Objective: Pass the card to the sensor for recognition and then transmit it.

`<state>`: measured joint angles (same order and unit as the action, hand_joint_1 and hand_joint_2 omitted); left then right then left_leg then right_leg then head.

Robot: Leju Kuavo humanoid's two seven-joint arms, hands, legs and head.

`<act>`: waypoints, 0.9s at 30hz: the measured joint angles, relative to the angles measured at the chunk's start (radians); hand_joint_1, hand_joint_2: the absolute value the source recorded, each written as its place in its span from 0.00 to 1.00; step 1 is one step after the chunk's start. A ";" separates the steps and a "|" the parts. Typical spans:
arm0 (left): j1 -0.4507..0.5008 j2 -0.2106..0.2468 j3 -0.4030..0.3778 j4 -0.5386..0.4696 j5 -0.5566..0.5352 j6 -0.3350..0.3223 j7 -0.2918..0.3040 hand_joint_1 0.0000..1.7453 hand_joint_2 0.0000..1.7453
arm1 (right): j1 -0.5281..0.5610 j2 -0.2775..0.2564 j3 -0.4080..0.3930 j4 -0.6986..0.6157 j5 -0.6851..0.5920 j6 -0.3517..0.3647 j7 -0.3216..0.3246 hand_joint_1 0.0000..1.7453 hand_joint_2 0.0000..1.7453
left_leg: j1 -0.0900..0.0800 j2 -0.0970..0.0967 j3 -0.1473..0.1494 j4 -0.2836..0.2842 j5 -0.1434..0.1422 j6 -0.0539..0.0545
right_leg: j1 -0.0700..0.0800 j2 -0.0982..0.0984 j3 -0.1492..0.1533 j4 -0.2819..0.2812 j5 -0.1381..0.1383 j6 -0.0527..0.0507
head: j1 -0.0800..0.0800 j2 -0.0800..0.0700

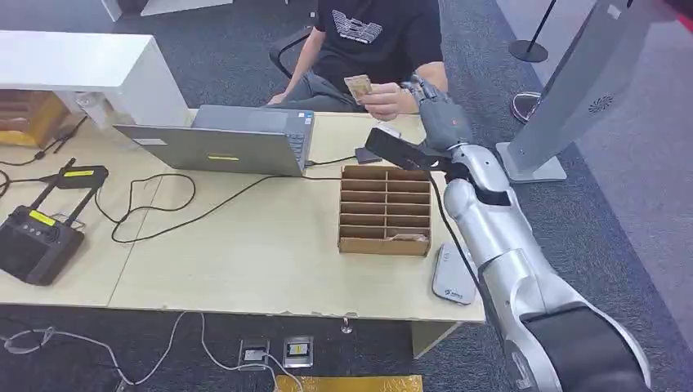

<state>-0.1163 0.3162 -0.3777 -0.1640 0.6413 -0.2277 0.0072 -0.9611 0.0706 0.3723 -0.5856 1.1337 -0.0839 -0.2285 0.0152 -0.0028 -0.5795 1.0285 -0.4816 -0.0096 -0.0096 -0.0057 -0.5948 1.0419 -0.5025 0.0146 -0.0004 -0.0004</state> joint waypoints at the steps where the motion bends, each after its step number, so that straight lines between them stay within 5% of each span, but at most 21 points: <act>1: 0.000 0.000 0.000 0.000 0.003 0.000 0.000 0.00 0.00 | -0.001 -0.002 0.000 0.000 -0.008 0.002 -0.003 0.00 0.00 | 0.000 0.000 0.000 0.000 0.000 0.000 | 0.000 0.000 0.000 0.000 0.000 0.000 | 0.000 0.000; 16: 0.001 0.003 -0.005 0.000 0.021 0.005 0.000 0.00 0.00 | 0.005 -0.050 -0.009 -0.063 -0.046 0.078 -0.047 0.00 0.00 | 0.000 0.001 0.001 0.000 0.000 0.000 | 0.000 0.000 -0.001 0.000 0.000 0.000 | 0.000 0.000; 22: 0.011 0.002 -0.005 0.002 0.053 0.011 0.003 0.00 0.00 | 0.136 -0.175 -0.051 -0.368 -0.152 0.465 0.132 0.00 0.00 | 0.000 0.000 0.001 0.001 0.000 0.000 | 0.000 -0.001 0.001 -0.002 0.000 0.000 | 0.000 0.000; 23: 0.013 0.002 -0.006 0.002 0.057 0.011 0.003 0.00 0.00 | 0.167 -0.203 -0.058 -0.429 -0.174 0.494 0.150 0.00 1.00 | -0.001 0.000 0.001 0.001 0.000 0.001 | 0.000 -0.001 0.001 -0.002 0.000 0.000 | 0.001 0.000; 27: 0.014 0.002 -0.006 0.003 0.072 0.008 0.003 0.00 0.00 | 0.273 -0.305 -0.089 -0.657 -0.221 0.581 0.221 0.00 1.00 | -0.001 0.001 0.001 0.001 -0.002 0.000 | -0.001 0.000 0.001 -0.003 0.000 0.000 | 0.000 0.000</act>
<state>-0.1028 0.3185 -0.3838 -0.1610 0.7137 -0.2201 0.0103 -0.6876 -0.2345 0.2831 -1.2430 0.9129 0.4970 -0.0077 0.0142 -0.0021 -0.5781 1.0291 -0.4834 -0.0097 -0.0109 -0.0053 -0.5940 1.0391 -0.5021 0.0149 0.0000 -0.0004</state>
